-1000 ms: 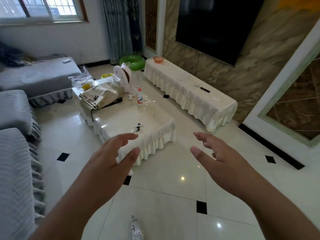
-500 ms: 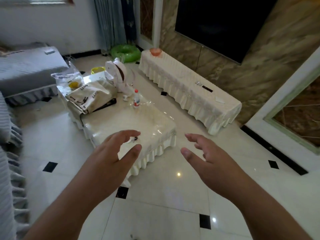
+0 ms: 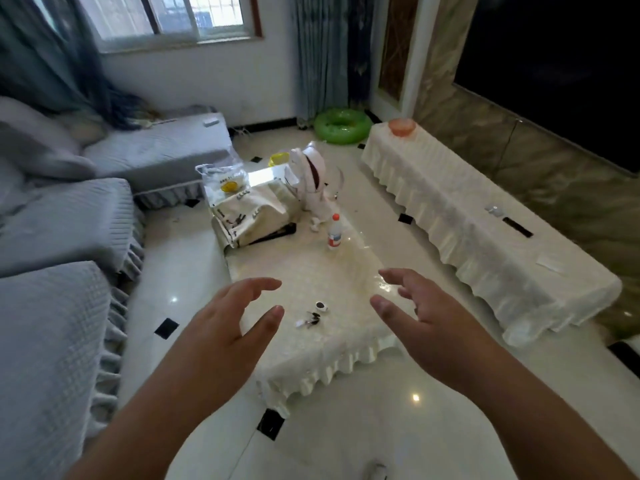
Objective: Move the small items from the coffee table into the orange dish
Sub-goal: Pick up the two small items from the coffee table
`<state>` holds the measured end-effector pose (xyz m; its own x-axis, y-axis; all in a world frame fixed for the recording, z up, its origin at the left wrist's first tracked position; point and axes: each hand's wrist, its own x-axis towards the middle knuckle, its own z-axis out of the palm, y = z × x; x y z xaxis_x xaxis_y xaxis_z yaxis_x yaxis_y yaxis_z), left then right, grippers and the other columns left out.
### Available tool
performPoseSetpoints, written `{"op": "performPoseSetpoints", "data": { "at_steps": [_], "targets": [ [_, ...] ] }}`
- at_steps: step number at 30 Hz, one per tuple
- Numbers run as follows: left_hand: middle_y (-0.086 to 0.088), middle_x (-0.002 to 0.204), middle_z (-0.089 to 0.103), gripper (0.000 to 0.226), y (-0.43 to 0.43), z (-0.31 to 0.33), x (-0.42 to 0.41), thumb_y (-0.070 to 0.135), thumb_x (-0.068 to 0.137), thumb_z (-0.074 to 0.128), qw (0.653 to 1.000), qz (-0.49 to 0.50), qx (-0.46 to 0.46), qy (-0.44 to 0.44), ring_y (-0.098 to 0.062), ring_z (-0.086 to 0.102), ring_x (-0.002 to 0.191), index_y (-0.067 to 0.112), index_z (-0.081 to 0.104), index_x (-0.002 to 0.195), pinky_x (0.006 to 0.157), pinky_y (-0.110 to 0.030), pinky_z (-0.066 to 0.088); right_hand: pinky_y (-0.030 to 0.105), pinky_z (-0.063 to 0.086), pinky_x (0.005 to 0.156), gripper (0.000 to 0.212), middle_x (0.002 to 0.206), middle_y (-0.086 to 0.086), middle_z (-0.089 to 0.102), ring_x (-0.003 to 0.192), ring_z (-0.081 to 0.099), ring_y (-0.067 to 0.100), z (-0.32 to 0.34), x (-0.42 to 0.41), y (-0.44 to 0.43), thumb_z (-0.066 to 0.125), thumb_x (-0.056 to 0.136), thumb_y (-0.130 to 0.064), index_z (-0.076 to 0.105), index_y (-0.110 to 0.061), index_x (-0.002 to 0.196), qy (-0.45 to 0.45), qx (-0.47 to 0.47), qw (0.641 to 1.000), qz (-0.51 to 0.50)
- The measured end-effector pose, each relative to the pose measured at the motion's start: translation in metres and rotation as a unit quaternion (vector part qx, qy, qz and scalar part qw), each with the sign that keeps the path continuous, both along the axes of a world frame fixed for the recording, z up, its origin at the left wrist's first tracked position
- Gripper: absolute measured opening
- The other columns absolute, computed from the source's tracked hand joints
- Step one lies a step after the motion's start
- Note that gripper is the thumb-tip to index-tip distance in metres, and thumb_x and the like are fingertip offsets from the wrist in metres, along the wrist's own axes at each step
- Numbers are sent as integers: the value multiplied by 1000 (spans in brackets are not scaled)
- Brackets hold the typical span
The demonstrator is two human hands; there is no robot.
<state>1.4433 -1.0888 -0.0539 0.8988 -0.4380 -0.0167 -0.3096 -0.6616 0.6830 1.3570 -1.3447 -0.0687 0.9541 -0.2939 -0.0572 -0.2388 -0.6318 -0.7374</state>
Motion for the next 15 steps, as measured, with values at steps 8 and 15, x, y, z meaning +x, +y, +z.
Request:
{"op": "performPoseSetpoints", "data": {
  "at_steps": [8,15],
  "targets": [
    [36,113,38,46,-45,-4,16,74,74,36,995,97,-7,7,28,38,92,63,41,118,81,-21,40,39,42,100,61,139,-16,47,118,48,3,-2,82,-55,43,81,-69,43,-41,135,9,3,993,115],
    [41,109,38,40,-67,-19,52,72,76,38,992,123,-19,19,30,33,96,65,40,116,82,-22,38,34,45,94,64,136,-20,47,98,55,0,-18,125,-73,39,76,-76,42,-46,133,31,2,989,144]
  ]
}}
